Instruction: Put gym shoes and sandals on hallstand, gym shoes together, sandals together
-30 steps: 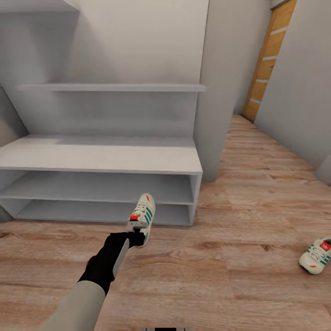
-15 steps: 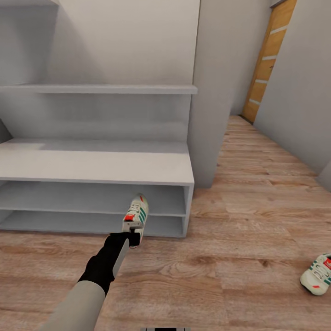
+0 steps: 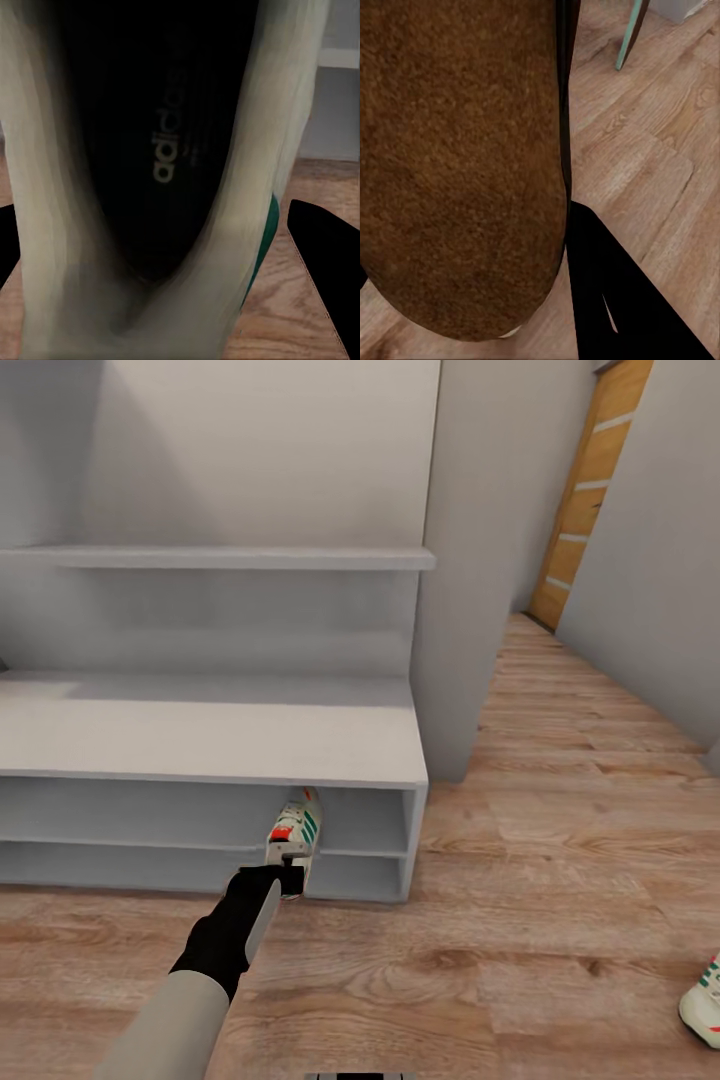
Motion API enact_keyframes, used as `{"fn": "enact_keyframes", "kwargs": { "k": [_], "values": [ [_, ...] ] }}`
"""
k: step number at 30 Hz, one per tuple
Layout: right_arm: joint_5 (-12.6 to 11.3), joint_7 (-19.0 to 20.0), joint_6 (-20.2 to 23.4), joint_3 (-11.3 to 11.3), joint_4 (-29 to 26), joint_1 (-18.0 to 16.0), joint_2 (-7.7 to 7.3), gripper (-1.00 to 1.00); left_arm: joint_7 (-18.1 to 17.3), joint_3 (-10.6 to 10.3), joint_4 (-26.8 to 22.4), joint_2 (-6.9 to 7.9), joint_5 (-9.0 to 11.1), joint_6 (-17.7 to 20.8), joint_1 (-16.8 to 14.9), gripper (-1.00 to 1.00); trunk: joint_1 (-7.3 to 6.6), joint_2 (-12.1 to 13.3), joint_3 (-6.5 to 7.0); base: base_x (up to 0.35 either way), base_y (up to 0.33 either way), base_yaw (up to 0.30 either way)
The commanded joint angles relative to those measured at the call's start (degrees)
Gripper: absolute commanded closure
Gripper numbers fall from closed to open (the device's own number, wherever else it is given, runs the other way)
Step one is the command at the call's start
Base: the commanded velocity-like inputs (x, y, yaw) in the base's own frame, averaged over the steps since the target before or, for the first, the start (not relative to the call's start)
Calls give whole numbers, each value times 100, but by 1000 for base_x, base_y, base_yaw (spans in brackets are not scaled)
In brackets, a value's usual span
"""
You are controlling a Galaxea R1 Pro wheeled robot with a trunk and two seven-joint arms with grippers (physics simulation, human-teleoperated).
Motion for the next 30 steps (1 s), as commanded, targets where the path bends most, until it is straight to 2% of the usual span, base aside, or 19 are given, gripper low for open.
{"fn": "enact_keyframes", "kwargs": {
  "k": [1, 9, 21, 30],
  "values": [
    [-13, -13, 32, -2, -6, -4, 0, 100, 24, -6, -6, 0, 1, 28, -2, 100, 2, -2, -5, 345, 0, 0],
    [-11, -13, 32, -2, -6, -4, 1, 100, 21, -6, -7, 0, -1, 28, -2, 100, 2, -2, -5, 321, 0, 0],
    [-11, -13, 34, -2, -6, -4, 1, 100, 21, -6, -5, 0, -1, 28, -2, 100, 2, -2, -5, 39, 0, 0],
    [-11, -13, 31, -2, -6, -4, 1, 100, 23, 0, -8, 0, -4, 28, -2, 100, 2, -2, -5, 245, 0, 0]
  ]
}}
